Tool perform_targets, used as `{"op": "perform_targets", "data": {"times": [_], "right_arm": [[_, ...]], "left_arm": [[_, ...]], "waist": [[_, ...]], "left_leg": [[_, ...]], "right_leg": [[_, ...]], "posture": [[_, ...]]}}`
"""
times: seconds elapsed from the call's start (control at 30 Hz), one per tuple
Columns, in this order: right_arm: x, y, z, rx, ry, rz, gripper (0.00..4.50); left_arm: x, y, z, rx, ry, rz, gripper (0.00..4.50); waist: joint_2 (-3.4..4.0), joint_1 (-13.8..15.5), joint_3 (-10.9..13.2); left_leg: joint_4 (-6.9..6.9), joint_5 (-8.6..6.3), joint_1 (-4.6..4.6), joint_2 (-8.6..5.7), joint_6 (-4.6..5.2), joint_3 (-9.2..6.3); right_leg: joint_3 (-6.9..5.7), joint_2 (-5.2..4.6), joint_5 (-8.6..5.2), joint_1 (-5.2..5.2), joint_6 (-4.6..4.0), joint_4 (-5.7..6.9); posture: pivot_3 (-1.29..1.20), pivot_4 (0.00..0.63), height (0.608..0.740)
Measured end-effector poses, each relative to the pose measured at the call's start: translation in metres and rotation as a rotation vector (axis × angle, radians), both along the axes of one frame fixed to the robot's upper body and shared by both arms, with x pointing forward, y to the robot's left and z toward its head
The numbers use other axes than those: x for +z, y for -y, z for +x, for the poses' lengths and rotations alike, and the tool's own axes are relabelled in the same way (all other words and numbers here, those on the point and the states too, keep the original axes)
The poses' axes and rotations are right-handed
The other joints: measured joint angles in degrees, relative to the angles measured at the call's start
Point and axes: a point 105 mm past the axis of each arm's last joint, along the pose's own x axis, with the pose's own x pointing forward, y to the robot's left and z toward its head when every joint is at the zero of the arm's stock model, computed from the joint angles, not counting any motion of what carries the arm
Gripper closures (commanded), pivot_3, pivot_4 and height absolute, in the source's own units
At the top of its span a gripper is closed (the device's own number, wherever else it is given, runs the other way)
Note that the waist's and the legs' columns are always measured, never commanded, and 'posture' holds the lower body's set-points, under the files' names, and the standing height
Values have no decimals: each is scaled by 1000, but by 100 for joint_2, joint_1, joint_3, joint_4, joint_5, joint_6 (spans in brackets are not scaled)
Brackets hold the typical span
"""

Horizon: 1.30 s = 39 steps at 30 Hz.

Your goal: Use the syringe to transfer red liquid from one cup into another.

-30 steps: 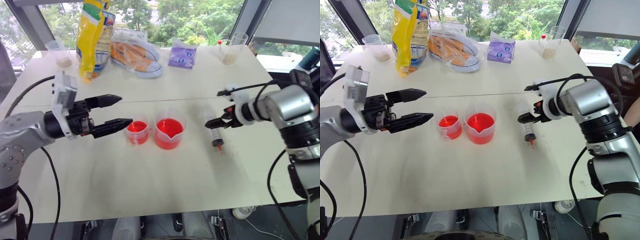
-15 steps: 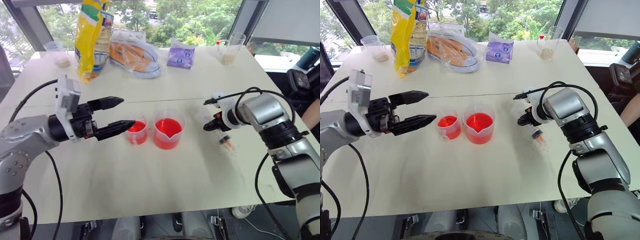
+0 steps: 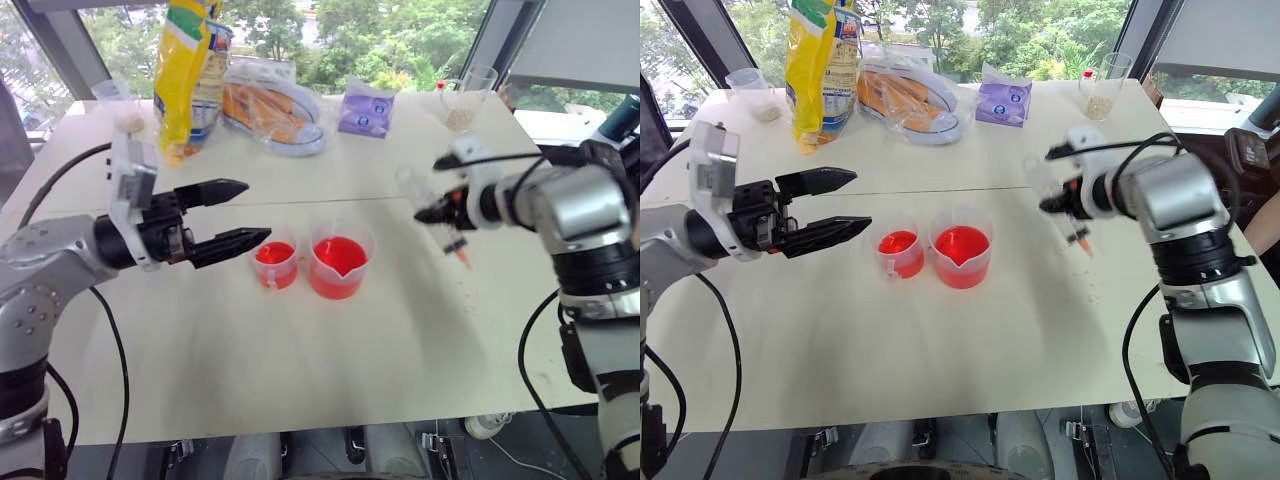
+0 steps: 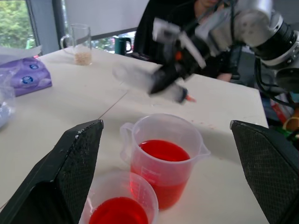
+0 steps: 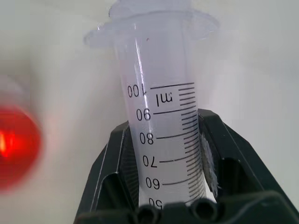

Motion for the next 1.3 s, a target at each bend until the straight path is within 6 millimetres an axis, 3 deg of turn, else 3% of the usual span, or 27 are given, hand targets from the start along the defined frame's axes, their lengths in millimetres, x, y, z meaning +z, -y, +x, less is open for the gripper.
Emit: {"op": "perform_targets", "data": {"times": [0.13,0.37,0.53,0.93,1.3], "right_arm": [[44,-30,-20,176,241,202,3121],[48,-80,-58,463,359,527,3121],[23,-93,-64,498,366,634,3121],[-57,-112,-66,482,297,572,3121],[-61,-113,-68,494,378,492,3121]], "left_arm": [[9,4,6,-40,21,3,0],[26,11,15,-111,48,-4,0],[36,14,17,-137,73,3,0],[40,38,23,-196,93,26,0],[23,45,38,-158,33,17,0]], "waist": [[0,-11,0],[-1,-7,0],[-1,-4,0],[-1,-11,0],[-2,-10,-1]], "left_leg": [[-1,1,4,3,-2,-2],[0,2,4,3,-3,-5],[0,2,4,0,-3,-6],[1,3,6,0,-4,-7],[2,7,16,2,-11,-11]], "right_leg": [[-3,3,0,3,0,2],[-5,0,0,7,0,2],[-5,0,0,8,0,2],[-5,2,0,8,0,4],[-5,4,0,20,0,4]], "posture": [[0,150,740],[0,150,740],[0,150,740],[0,150,740],[0,150,740]]}}
